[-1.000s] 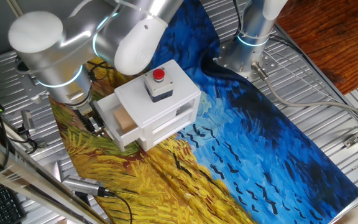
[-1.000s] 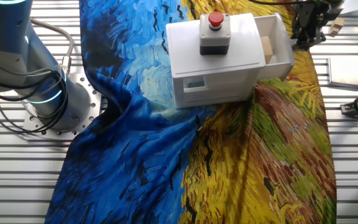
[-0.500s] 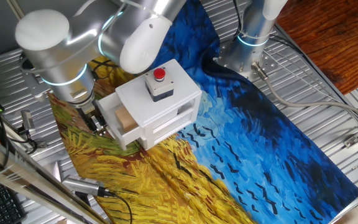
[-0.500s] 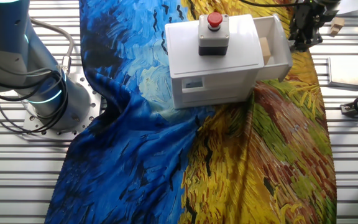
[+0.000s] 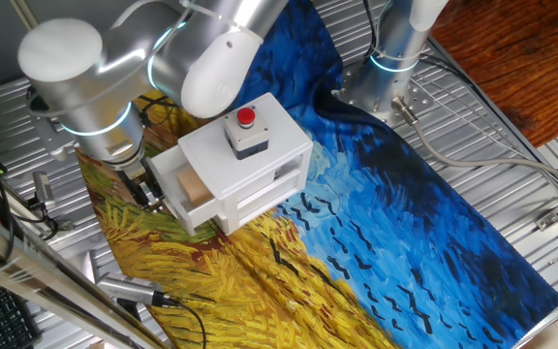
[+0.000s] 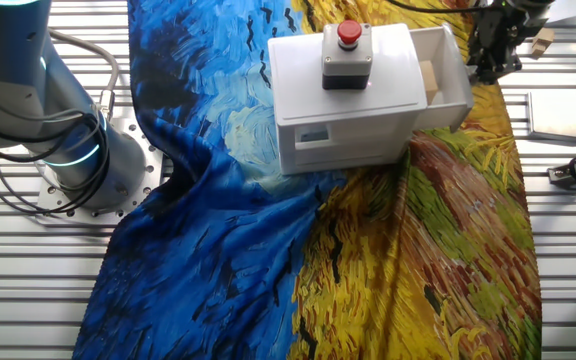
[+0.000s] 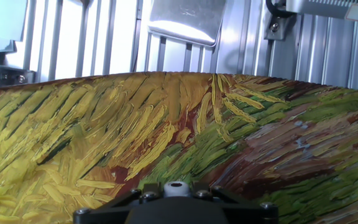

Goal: Take something out of a drawer

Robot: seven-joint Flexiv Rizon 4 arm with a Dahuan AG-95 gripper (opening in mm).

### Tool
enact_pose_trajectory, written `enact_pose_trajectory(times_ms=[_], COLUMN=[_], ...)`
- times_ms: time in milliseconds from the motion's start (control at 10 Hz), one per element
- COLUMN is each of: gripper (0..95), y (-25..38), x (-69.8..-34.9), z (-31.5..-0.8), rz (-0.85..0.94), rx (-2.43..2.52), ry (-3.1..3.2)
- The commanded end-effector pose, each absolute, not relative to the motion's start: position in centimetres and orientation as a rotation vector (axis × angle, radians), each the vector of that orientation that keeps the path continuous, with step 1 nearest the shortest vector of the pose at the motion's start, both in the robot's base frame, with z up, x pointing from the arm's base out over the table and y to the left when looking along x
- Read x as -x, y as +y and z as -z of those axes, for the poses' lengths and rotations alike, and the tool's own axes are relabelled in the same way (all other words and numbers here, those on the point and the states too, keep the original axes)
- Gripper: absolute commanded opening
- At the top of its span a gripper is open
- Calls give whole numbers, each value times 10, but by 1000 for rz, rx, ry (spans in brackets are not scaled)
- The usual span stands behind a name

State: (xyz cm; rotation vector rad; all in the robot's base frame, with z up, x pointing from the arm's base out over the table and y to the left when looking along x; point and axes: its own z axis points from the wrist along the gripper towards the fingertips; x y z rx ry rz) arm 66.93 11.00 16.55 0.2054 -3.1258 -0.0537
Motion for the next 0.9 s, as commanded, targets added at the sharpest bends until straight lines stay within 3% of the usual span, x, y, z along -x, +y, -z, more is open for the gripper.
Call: enact_pose_trajectory(times_ms=[100, 900], gripper=[0, 0], y=[111, 110], x=[-671, -670], z=[-165, -167], rz=[54, 52], rx=[-202, -271], ry=[-3116, -3119])
